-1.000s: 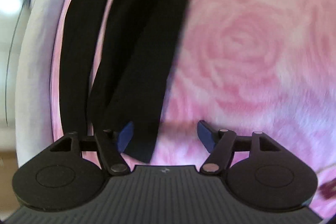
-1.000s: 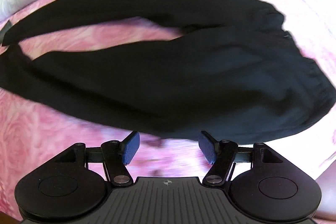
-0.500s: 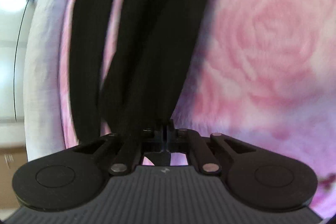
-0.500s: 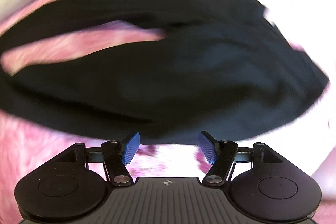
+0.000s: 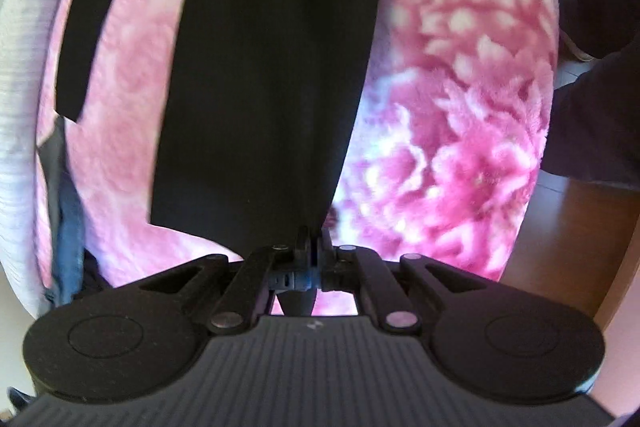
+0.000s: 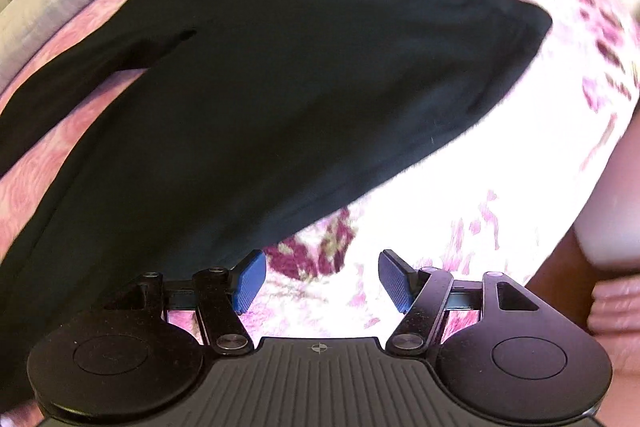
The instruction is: Fold clothes
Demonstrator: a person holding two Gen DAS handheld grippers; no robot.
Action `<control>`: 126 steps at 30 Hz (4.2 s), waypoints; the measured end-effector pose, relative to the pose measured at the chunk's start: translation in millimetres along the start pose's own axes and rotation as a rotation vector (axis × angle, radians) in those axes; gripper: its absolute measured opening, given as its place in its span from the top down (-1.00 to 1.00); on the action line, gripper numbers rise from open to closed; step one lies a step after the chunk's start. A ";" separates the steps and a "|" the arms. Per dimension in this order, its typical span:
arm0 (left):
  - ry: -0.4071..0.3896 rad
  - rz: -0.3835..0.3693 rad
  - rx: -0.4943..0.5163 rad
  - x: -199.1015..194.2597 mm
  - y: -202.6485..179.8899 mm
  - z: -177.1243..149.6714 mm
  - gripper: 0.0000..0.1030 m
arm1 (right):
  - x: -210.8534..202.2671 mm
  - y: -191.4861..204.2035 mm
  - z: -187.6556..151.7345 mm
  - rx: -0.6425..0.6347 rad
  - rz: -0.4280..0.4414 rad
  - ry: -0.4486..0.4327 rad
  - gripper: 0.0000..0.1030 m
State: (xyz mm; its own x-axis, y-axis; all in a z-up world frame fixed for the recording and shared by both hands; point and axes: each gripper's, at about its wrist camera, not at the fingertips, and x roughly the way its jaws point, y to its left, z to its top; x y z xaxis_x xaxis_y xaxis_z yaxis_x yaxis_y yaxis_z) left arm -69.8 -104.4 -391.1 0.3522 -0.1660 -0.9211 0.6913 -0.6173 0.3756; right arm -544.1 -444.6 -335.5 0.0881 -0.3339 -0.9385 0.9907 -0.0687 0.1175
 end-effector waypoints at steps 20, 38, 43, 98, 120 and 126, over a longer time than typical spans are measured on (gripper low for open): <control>0.022 0.066 -0.047 10.3 16.9 -9.5 0.99 | 3.1 -67.3 50.7 0.205 0.015 -0.113 -0.30; 0.213 0.113 -0.104 -7.0 -1.1 28.0 0.99 | 14.3 -228.1 154.9 0.365 0.195 -0.166 0.97; 0.255 0.111 -0.088 -7.6 -18.6 36.2 0.98 | 37.4 -224.3 158.8 0.315 0.122 -0.084 0.83; -0.145 0.322 0.166 153.1 239.2 23.1 0.97 | 101.8 241.4 95.4 -1.058 -0.093 -0.070 -0.09; -0.381 0.042 -0.271 160.5 429.8 67.4 0.30 | 92.4 276.0 91.9 -0.945 -0.045 -0.063 -0.13; -0.314 -0.056 -0.303 204.1 453.2 85.0 0.92 | 91.6 274.8 94.1 -0.923 -0.052 -0.077 -0.14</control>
State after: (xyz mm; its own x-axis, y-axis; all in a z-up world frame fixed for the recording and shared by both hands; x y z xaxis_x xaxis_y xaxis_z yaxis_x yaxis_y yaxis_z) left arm 261.7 -483.4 -417.6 0.1321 -0.3933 -0.9099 0.8745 -0.3860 0.2938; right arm -273.5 -582.6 -358.7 0.0672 -0.4152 -0.9073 0.6858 0.6797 -0.2602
